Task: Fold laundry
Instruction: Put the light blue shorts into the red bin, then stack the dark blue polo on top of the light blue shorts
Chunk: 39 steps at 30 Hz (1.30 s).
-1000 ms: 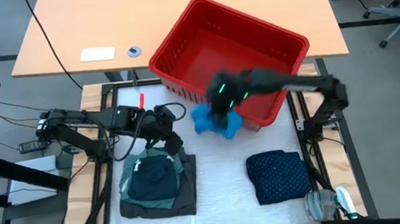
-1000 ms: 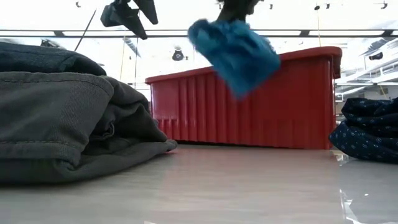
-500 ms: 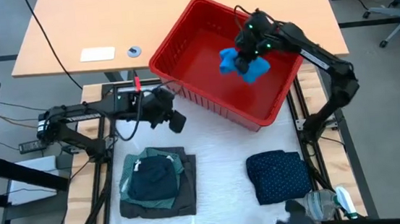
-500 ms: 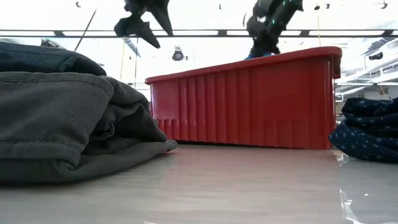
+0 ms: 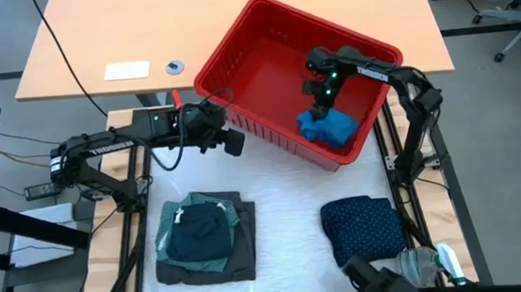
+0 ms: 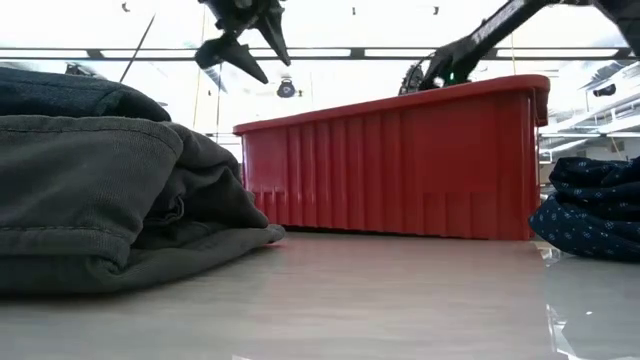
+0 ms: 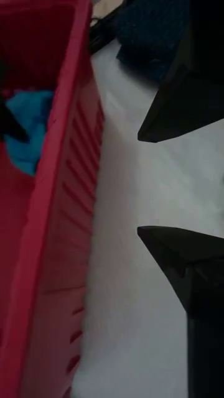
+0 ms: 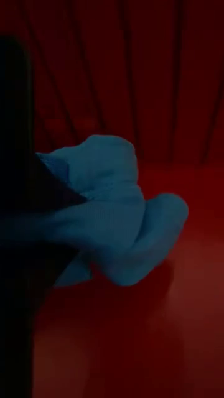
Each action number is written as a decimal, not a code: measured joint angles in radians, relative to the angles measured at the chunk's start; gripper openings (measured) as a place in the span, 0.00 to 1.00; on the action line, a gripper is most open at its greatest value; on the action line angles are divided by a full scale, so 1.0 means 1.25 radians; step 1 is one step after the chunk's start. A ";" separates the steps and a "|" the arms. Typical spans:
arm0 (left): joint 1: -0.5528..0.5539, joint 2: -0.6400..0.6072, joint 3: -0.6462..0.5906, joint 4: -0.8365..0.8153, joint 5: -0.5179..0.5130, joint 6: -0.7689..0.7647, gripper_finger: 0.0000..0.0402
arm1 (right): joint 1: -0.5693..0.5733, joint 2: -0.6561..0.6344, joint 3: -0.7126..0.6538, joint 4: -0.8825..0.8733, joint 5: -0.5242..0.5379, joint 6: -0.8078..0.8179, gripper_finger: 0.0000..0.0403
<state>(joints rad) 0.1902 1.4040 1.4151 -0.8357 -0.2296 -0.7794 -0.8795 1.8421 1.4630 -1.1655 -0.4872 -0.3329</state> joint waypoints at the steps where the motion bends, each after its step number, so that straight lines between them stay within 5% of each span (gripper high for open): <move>1: 0.010 0.002 0.000 0.003 0.000 0.010 0.59 | 0.000 0.016 -0.015 0.035 0.023 -0.002 0.18; 5: 0.051 0.007 0.000 0.012 0.034 0.046 0.59 | 0.000 0.076 -0.035 0.109 0.114 -0.002 0.42; 10: 0.093 0.009 0.000 0.008 0.121 0.101 0.59 | 0.000 0.085 -0.008 0.107 0.119 0.070 0.70; 14: 0.113 0.009 0.000 0.006 0.136 0.128 0.59 | 0.001 0.035 0.037 0.114 0.219 0.110 0.81; 20: 0.123 0.009 0.000 0.006 0.147 0.182 0.59 | 0.014 -0.083 0.097 0.096 0.370 0.152 0.83; 26: 0.129 0.009 0.000 0.016 0.166 0.285 0.59 | 0.082 -0.246 0.110 0.009 0.309 0.175 0.80; 31: 0.127 0.009 -0.001 0.086 0.222 0.375 0.54 | 0.253 -0.383 0.112 -0.032 0.260 0.164 0.78; 39: 0.127 0.009 -0.001 0.169 0.264 0.487 0.50 | 0.633 -0.422 0.112 -0.132 0.274 0.412 0.77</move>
<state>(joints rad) 0.3490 1.4151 1.4143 -0.6239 0.1005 -0.1707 -0.0885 1.3148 1.6032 -1.3307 -0.1451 0.1822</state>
